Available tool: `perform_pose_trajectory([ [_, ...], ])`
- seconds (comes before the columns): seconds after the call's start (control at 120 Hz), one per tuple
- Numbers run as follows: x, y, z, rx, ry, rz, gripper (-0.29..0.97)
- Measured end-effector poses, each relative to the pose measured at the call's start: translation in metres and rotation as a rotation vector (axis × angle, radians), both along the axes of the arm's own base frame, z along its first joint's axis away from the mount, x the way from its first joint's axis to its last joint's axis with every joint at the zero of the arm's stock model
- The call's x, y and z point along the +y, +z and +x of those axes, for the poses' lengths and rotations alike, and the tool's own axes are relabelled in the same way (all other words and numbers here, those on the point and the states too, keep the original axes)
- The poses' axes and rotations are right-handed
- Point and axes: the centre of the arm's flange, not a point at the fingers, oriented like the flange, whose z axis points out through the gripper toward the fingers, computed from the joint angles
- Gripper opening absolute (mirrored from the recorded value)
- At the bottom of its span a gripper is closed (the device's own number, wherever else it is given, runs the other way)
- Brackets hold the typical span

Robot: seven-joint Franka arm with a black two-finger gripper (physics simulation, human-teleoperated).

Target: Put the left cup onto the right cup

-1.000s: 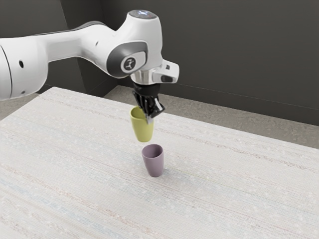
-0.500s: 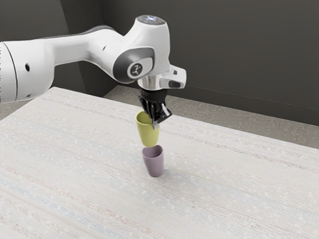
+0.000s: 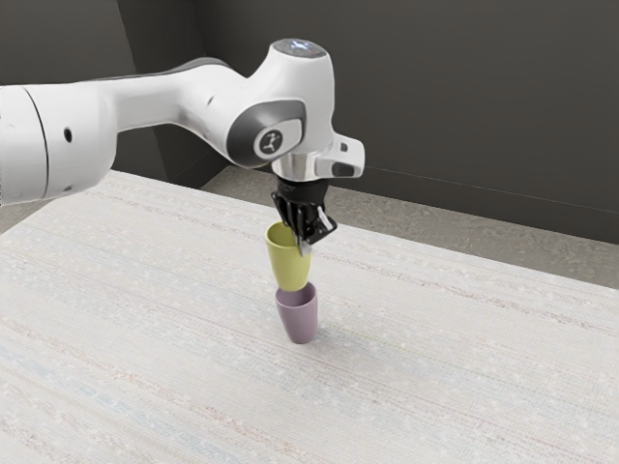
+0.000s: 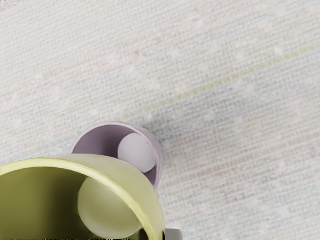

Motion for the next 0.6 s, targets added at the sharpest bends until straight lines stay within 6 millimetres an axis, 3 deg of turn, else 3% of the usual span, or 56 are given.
perform_pose_trajectory([
  [0.6,0.006,-0.018,0.022,0.009,0.025,0.007,-0.11],
])
